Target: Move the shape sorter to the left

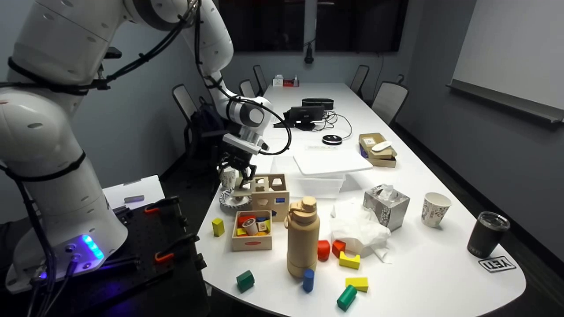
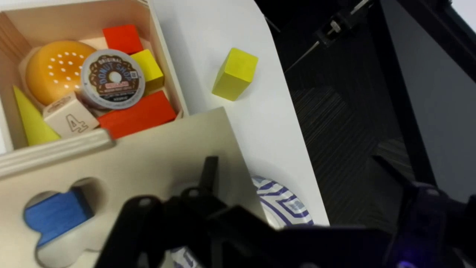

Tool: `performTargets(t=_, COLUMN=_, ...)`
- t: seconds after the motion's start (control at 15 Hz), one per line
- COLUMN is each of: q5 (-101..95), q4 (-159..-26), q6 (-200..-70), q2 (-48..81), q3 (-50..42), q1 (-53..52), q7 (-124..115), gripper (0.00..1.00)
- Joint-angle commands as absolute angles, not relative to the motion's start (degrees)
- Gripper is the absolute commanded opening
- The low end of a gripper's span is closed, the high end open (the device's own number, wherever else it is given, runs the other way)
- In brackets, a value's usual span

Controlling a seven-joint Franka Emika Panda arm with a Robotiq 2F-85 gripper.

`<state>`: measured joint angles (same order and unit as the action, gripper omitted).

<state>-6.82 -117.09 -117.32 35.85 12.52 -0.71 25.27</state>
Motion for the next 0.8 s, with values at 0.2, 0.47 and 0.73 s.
performTargets(t=0.2, q5=-3.5, q4=-119.2, q6=-112.3, q2=32.4, q3=13.4, q1=-0.9, q7=27.3, gripper=1.0)
performTargets(t=0.47, q5=-3.5, q4=-122.7, q6=-115.2, q2=25.9, q3=13.4, q1=-1.6, q7=24.4, gripper=1.0)
performTargets(t=0.73, q5=-4.5, q4=-125.3, q6=-118.5, q2=18.3, q3=11.7, q1=-3.7, q7=15.3, gripper=1.0)
